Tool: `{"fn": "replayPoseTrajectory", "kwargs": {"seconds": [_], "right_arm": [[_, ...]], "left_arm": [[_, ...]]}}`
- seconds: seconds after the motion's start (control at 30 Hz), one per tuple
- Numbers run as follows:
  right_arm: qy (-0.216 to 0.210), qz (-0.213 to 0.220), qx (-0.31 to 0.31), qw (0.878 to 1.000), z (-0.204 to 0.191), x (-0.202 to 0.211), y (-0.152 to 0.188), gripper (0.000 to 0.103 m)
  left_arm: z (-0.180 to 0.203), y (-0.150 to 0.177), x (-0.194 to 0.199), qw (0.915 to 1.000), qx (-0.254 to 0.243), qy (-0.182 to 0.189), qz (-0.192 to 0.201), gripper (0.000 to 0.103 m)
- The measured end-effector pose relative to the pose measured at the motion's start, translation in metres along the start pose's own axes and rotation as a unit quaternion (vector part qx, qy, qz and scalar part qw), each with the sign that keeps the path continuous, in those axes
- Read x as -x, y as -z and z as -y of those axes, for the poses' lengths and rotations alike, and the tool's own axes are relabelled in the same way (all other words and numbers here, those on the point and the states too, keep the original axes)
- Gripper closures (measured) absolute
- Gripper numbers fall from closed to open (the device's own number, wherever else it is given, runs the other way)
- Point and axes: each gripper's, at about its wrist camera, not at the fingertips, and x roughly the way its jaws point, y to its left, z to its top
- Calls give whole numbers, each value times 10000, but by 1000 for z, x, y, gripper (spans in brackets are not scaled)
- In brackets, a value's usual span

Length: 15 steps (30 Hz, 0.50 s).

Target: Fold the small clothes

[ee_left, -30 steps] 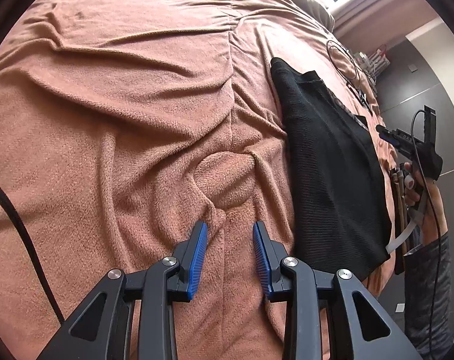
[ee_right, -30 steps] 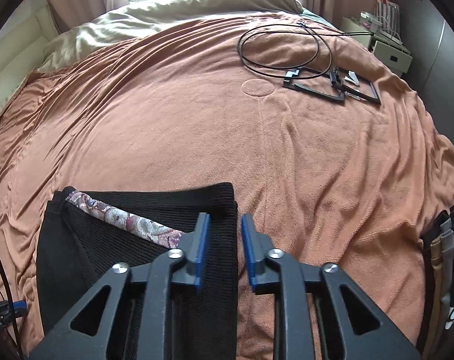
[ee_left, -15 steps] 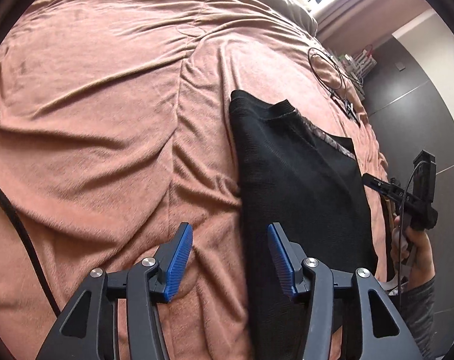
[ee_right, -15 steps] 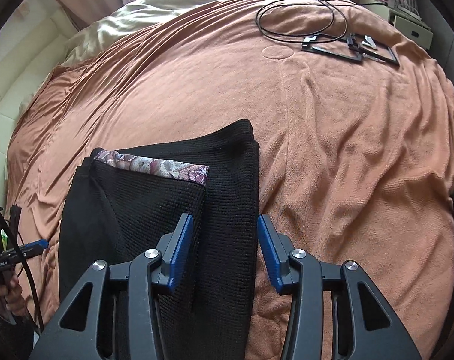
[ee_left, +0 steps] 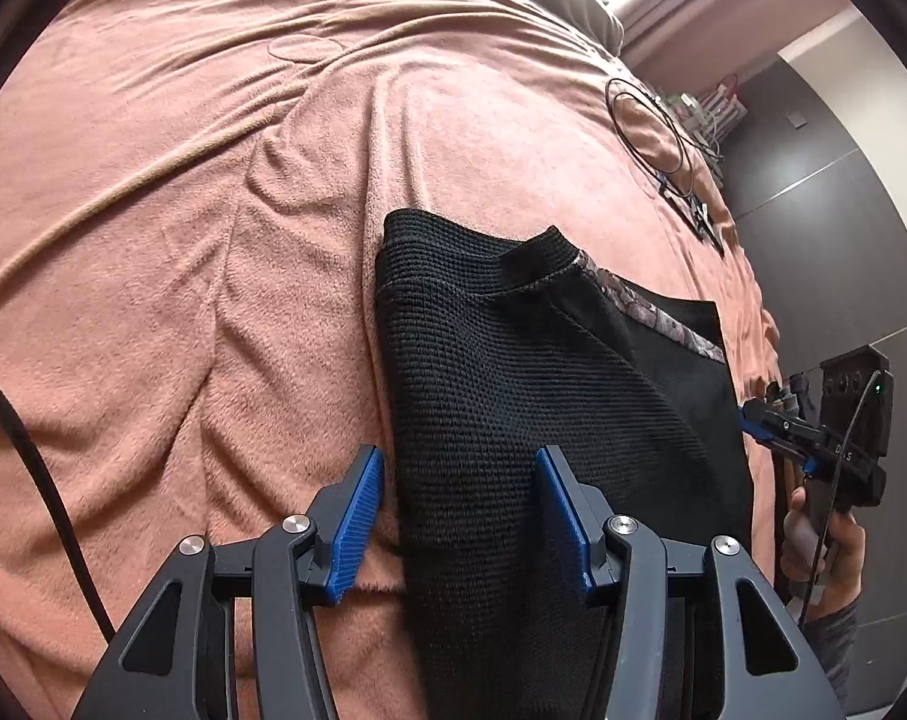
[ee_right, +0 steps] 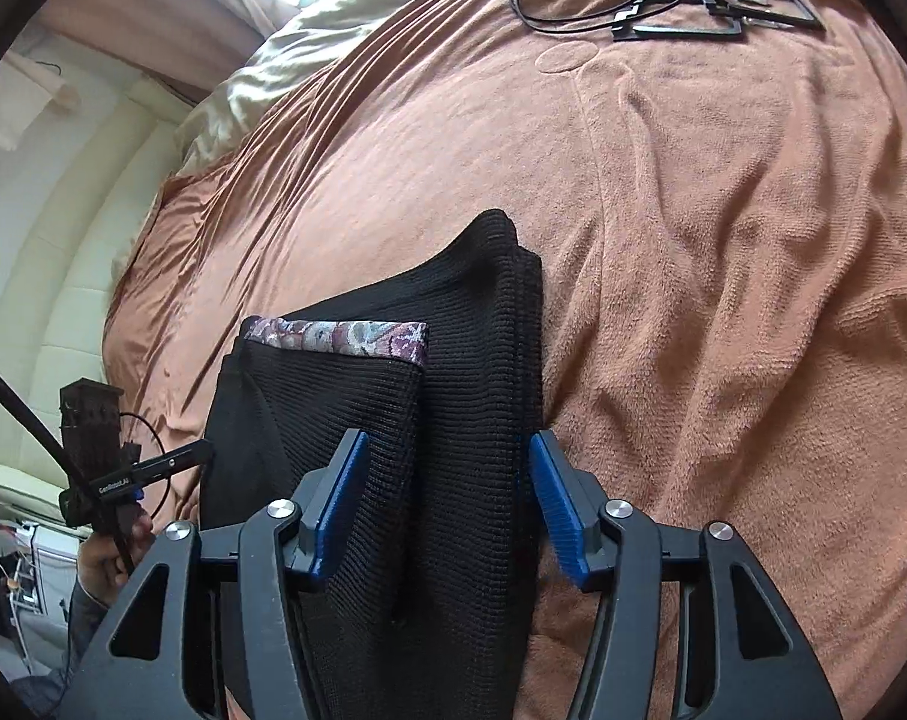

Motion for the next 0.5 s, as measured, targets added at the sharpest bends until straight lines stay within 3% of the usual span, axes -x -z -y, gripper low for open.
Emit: {"fn": "replayPoseTrajectory", "kwargs": {"seconds": [0.1,0.27,0.4,0.43,0.5], "right_arm": [[-27,-150,-61,9999,12,-11,-4,49],[-436,-360,-29,9984,18,-26,-12,49],[-702,-338,-201,9968,29,-35,-26,49],[-699,-332,-185,9968,29,-37,-29,52],[-599,-308,-103,9977,26,-43,-33,68]], "left_arm": [[0,-7,-8,9999,66,83,20,53],[-2,-20,-17,9998,121,155,85,57],[-5,-31,-22,9997,188,83,122,74],[-5,-33,-23,9997,213,70,113,78],[-3,-35,-23,9997,201,15,121,86]]}}
